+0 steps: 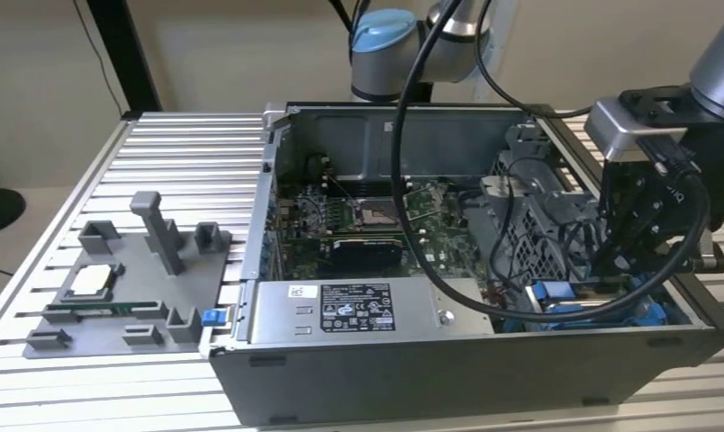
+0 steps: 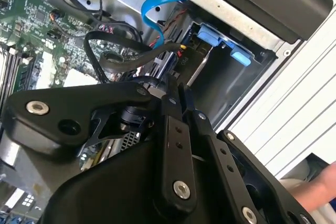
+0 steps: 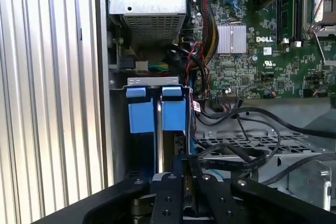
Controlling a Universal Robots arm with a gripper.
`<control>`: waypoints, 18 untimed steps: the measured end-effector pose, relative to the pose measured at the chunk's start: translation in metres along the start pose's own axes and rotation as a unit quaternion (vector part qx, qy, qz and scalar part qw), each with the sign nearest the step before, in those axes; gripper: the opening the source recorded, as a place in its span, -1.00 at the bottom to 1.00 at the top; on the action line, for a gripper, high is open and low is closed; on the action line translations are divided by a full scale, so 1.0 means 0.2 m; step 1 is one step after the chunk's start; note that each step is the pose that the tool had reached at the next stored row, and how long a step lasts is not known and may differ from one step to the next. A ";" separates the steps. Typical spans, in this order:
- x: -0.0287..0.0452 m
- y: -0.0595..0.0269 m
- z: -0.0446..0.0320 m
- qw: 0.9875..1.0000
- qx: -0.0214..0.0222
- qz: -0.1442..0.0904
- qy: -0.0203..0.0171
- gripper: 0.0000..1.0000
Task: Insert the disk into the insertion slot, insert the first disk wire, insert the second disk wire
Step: 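Insert the second disk wire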
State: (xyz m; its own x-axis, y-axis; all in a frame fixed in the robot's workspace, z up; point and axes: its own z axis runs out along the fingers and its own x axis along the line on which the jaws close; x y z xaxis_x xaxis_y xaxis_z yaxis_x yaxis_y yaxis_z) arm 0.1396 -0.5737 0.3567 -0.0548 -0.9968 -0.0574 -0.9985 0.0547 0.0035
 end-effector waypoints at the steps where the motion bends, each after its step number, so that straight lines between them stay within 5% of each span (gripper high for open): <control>1: 0.000 0.000 0.000 1.000 0.000 0.000 0.000 -1.00; 18: 0.001 0.000 0.014 1.000 0.006 0.000 0.000 -1.00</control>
State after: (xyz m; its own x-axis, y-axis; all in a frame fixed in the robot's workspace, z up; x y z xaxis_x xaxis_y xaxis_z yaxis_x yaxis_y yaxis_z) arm 0.1395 -0.5737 0.3539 -0.0542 -0.9968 -0.0582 -0.9985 0.0548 -0.0083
